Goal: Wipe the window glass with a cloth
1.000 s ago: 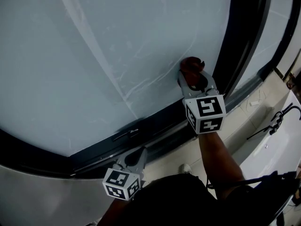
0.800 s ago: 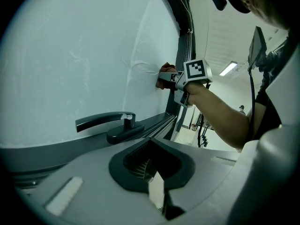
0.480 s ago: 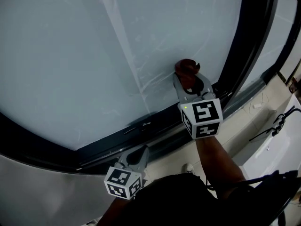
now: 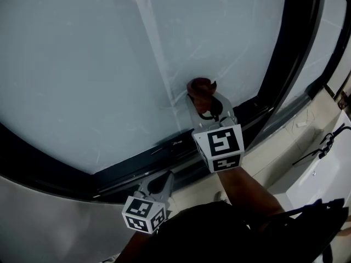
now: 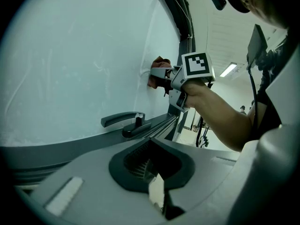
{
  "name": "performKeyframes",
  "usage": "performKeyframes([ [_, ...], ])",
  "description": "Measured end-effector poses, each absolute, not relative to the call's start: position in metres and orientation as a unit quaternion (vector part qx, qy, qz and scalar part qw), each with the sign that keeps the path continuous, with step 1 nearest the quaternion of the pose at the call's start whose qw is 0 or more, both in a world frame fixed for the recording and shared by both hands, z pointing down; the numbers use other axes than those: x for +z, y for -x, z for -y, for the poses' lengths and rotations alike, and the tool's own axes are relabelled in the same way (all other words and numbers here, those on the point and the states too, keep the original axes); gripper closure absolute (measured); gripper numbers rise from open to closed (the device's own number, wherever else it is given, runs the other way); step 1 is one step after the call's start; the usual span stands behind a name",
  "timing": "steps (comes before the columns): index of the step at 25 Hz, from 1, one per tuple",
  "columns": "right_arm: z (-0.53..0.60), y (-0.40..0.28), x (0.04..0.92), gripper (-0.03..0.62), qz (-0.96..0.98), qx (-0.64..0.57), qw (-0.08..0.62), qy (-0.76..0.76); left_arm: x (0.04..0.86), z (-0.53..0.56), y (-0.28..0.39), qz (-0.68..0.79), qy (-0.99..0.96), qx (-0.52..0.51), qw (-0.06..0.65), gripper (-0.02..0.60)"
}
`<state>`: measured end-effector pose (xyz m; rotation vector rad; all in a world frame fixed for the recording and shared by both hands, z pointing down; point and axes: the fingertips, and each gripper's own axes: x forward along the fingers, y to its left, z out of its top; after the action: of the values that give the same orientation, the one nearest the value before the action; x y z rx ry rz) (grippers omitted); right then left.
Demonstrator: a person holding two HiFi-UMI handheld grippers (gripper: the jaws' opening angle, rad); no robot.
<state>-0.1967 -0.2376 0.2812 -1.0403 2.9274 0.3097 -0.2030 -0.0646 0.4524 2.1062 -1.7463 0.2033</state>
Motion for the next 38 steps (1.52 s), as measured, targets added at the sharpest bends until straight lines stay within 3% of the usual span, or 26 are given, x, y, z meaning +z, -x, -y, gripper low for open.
performKeyframes([
  [15,0.207,0.227,0.286,0.488,-0.948,0.11,0.02,0.298,0.457,0.066,0.203,0.619,-0.754,0.078,0.204,0.565],
  [25,0.208,0.218,0.283,0.488,-0.98,0.081,0.015,0.182,0.455,0.097,0.174,0.595,-0.774,0.083,0.2,0.565],
  [31,0.236,0.163,0.256,0.488,-0.972,0.112,0.042,0.201,0.453,0.124,0.145,0.574,-0.789,0.091,0.198,0.565],
  [38,0.356,0.051,0.229,0.488,-0.907,0.153,0.029,0.392,0.449,0.148,0.131,0.578,-0.788,0.091,0.192,0.565],
])
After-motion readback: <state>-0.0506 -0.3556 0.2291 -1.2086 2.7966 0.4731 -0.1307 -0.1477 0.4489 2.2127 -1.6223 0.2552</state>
